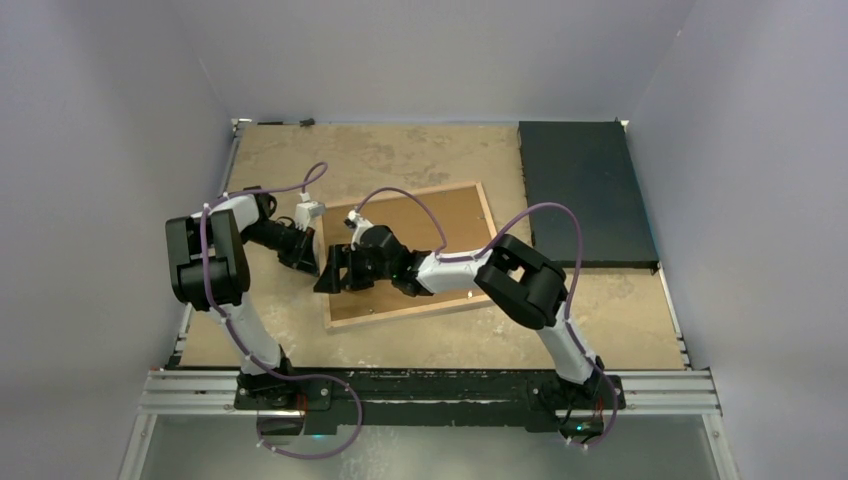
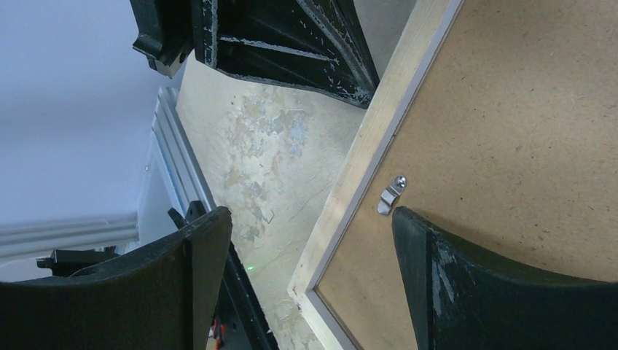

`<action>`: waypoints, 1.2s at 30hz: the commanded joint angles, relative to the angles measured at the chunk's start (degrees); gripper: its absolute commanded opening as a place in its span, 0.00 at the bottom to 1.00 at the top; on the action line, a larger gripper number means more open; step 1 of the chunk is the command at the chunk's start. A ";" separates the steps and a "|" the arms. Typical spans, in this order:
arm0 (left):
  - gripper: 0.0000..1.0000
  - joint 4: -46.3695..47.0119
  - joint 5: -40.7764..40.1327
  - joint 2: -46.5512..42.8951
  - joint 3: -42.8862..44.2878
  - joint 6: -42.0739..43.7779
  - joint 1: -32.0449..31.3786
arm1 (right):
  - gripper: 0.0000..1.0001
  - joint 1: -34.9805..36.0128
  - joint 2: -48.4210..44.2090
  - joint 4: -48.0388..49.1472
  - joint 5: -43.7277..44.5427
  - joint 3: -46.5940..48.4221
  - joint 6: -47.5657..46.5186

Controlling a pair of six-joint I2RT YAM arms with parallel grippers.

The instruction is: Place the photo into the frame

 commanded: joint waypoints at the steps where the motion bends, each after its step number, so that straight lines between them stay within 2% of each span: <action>1: 0.00 0.27 3.73 -2.49 0.94 -0.30 -0.39 | 0.83 0.58 0.36 -0.64 -1.19 2.30 0.37; 36: 0.00 0.80 4.46 -2.47 0.10 0.40 -0.39 | 0.83 2.65 4.89 -1.56 0.52 6.03 2.87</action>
